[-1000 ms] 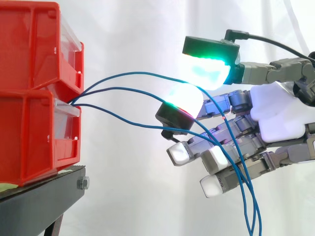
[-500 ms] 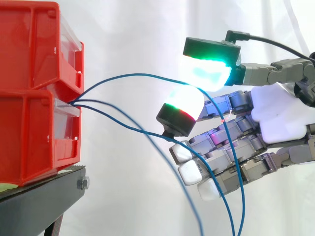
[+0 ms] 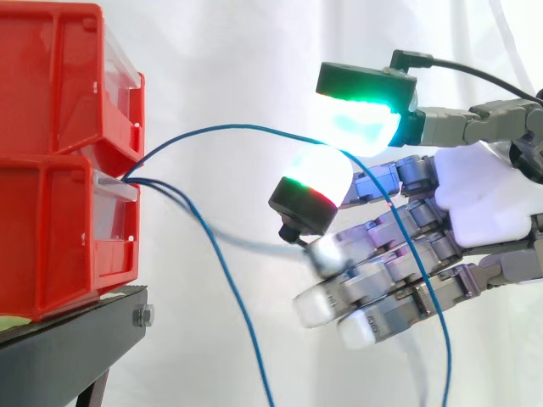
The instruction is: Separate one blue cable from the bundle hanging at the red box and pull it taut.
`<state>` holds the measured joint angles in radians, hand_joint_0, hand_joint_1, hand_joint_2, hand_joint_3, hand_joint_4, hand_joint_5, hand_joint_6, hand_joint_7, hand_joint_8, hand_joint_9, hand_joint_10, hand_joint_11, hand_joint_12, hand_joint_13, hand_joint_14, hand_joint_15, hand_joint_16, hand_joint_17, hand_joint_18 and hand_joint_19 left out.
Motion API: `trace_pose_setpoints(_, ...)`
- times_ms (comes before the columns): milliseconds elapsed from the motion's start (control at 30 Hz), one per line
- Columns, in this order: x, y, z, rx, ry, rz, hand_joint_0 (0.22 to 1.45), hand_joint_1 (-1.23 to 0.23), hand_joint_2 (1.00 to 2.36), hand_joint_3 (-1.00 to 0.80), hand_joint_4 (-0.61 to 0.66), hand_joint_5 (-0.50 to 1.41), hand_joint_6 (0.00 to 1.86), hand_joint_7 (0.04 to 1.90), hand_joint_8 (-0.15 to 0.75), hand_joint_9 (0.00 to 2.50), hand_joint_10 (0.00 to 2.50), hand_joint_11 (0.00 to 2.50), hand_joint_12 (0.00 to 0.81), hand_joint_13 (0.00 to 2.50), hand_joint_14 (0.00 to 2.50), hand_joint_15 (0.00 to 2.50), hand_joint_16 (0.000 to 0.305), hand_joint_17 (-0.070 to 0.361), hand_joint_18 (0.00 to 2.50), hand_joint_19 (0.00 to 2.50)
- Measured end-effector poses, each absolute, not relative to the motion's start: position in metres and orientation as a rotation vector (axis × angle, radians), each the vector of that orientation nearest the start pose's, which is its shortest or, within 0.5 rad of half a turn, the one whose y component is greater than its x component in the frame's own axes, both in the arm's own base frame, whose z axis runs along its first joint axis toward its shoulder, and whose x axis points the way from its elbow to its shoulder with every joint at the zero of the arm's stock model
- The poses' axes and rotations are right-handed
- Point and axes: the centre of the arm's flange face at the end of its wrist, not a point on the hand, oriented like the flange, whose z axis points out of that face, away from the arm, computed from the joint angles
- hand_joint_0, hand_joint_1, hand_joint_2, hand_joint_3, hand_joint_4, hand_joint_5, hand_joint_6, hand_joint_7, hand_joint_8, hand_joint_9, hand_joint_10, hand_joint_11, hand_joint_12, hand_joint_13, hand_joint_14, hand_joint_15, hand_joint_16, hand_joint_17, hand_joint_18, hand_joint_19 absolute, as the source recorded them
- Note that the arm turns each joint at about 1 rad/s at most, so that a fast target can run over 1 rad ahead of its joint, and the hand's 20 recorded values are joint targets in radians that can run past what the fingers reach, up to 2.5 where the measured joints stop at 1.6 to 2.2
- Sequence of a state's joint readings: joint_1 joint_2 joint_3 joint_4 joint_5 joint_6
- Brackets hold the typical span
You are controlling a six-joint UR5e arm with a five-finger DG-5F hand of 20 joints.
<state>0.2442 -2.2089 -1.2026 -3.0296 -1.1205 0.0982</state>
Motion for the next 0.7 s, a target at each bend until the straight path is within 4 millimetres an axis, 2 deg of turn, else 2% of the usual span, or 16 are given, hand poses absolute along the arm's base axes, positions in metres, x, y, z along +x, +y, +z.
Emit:
trace_pose_setpoints(100, 0.7258, -0.0006, 0.2867, 1.435, 1.127, 1.013, 0.69, -0.78, 1.02, -0.14, -0.07, -0.15, 0.95, 1.00, 0.311, 0.31, 0.00, 0.16, 0.263, 0.29, 0.00, 0.00, 0.036, 0.082, 0.44, 0.06)
trace_pose_setpoints(233, 0.7258, 0.0000, 0.2867, 1.435, 1.127, 1.013, 0.69, -0.78, 1.02, -0.14, -0.07, -0.15, 0.95, 1.01, 0.308, 0.30, 0.00, 0.02, 0.270, 0.26, 0.00, 0.00, 0.037, 0.083, 0.41, 0.05)
trace_pose_setpoints(267, 0.7258, 0.0004, 0.2867, 1.434, 1.128, 1.013, 0.69, -0.78, 1.02, -0.14, -0.06, -0.15, 0.95, 1.01, 0.314, 0.33, 0.00, 0.06, 0.274, 0.27, 0.00, 0.00, 0.037, 0.084, 0.41, 0.06)
trace_pose_setpoints(367, 0.7258, 0.0005, 0.2867, 1.434, 1.128, 1.014, 0.69, -0.78, 1.02, -0.14, -0.05, -0.15, 0.95, 1.01, 0.360, 0.64, 0.01, 0.50, 0.307, 0.45, 0.00, 0.09, 0.040, 0.089, 0.46, 0.12)
trace_pose_setpoints(400, 0.7258, 0.0006, 0.2867, 1.434, 1.128, 1.014, 0.69, -0.78, 1.02, -0.14, -0.05, -0.15, 0.95, 1.01, 0.367, 0.73, 0.01, 0.69, 0.328, 0.59, 0.01, 0.22, 0.040, 0.091, 0.51, 0.16)
trace_pose_setpoints(500, 0.7258, 0.0015, 0.2867, 1.434, 1.129, 1.014, 0.69, -0.77, 1.02, -0.15, -0.03, -0.15, 0.95, 1.02, 0.378, 0.86, 0.00, 1.03, 0.360, 0.87, 0.01, 0.56, 0.043, 0.097, 0.65, 0.29)
trace_pose_setpoints(600, 0.7258, 0.0022, 0.2867, 1.433, 1.130, 1.015, 0.69, -0.77, 1.02, -0.15, -0.03, -0.16, 0.95, 1.01, 0.382, 0.96, 0.00, 1.17, 0.372, 1.06, 0.02, 0.80, 0.043, 0.097, 0.66, 0.35)
trace_pose_setpoints(700, 0.7258, 0.0025, 0.2867, 1.433, 1.129, 1.015, 0.69, -0.76, 1.02, -0.15, -0.02, -0.16, 0.95, 1.01, 0.379, 0.98, 0.03, 1.18, 0.373, 1.17, 0.02, 0.97, 0.043, 0.097, 0.74, 0.44)
